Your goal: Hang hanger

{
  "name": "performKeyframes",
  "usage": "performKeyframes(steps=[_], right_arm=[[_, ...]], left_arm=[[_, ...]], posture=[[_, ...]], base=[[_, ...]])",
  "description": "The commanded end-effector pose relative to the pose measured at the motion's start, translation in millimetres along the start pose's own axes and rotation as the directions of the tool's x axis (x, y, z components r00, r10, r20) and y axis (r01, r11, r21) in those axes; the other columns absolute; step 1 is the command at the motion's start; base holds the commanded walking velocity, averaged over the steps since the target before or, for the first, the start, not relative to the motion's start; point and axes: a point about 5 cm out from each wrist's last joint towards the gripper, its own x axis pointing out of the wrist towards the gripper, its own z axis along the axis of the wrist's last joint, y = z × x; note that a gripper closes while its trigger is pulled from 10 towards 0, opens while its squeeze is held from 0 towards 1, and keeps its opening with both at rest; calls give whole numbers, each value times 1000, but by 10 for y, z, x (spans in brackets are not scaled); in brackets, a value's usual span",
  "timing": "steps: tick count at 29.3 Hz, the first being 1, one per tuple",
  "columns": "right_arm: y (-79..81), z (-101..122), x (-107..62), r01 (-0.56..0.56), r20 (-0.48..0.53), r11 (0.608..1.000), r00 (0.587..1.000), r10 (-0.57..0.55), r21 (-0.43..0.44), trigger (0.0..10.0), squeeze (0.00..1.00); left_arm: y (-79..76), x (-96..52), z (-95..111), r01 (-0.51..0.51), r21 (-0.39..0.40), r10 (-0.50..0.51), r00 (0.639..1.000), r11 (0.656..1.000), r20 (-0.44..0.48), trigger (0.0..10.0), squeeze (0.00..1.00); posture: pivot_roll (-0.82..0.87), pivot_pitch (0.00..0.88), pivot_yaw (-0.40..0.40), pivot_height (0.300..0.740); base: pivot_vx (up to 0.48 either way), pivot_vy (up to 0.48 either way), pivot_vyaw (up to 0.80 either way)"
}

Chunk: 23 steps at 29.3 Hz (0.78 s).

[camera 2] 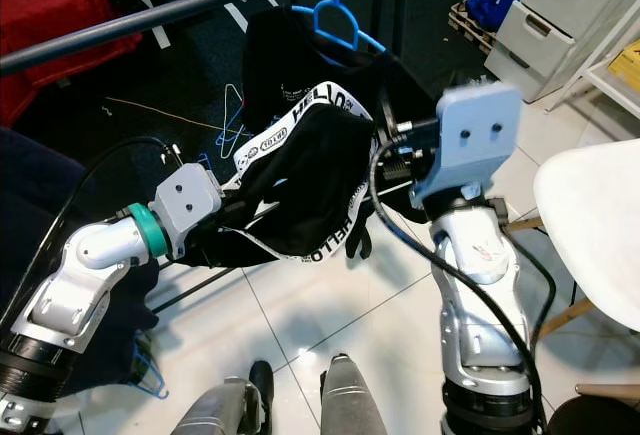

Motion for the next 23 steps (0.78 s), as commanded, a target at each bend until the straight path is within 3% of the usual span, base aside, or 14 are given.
performKeyframes(steps=[1,4,5,6,8,9,11,13,14,16,18,19,20,23], right_arm=[[56,72,-22,-11,47,995,999,16,-100,10000,0],[238,81,-50,-175,59,967,980,188,-184,10000,0],[380,8,-138,-368,19,897,923,384,-246,10000,0],[380,8,-138,-368,19,897,923,384,-246,10000,0],[510,-199,-365,-654,-130,670,742,657,-351,10000,0],[510,-199,-365,-654,-130,670,742,657,-351,10000,0],[507,-286,-477,-745,-192,525,634,749,-411,10000,0],[507,-286,-477,-745,-192,525,634,749,-411,10000,0],[501,-294,-500,-763,-203,474,599,775,-440,10000,0],[501,-294,-500,-763,-203,474,599,775,-440,10000,0],[506,-306,-572,-816,-261,314,478,839,-485,10000,0],[506,-306,-572,-816,-261,314,478,839,-485,10000,0],[511,-306,-590,-827,-282,264,441,852,-497,10000,0],[532,-286,-516,-788,-267,230,443,856,-571,10000,0]], left_arm=[[0,0,-20,5,-7,-5,1000,1000,-6,10000,0],[0,12,-17,7,-6,-7,1000,1000,-3,10000,0],[-3,19,-16,8,-7,-8,1000,1000,-1,10000,0],[-3,19,-16,8,-7,-8,1000,1000,-1,10000,0],[-5,37,-12,12,-7,-12,1000,1000,3,10000,0],[-5,37,-12,12,-7,-12,1000,1000,3,10000,0],[-5,51,-12,13,-7,-12,1000,1000,5,10000,0],[-5,51,-12,13,-7,-12,1000,1000,5,10000,0],[-7,56,-11,12,-6,-12,1000,1000,6,10000,0],[-7,56,-11,12,-6,-12,1000,1000,6,10000,0],[-11,63,-11,14,-7,-13,1000,1000,8,10000,0],[-11,63,-11,14,-7,-13,1000,1000,8,10000,0],[-13,65,-12,14,-7,-14,1000,1000,8,10000,0],[-9,86,-5,17,-7,-17,1000,1000,12,10000,0]], posture=[[-281,170,117,740],[-286,168,120,740],[-289,166,121,740],[-289,166,121,740],[-294,161,118,740],[-294,161,118,740],[-293,157,116,740],[-293,157,116,740],[-292,155,118,740],[-292,155,118,740],[-297,153,125,740],[-297,153,125,740],[-297,153,125,740],[-301,151,129,740]], base=[[0,0,0],[0,0,0],[0,0,0],[0,0,0],[0,0,0],[0,0,0],[0,0,0],[0,0,0],[0,0,0],[0,0,0],[0,0,0],[0,0,0],[0,0,0],[0,0,0]])
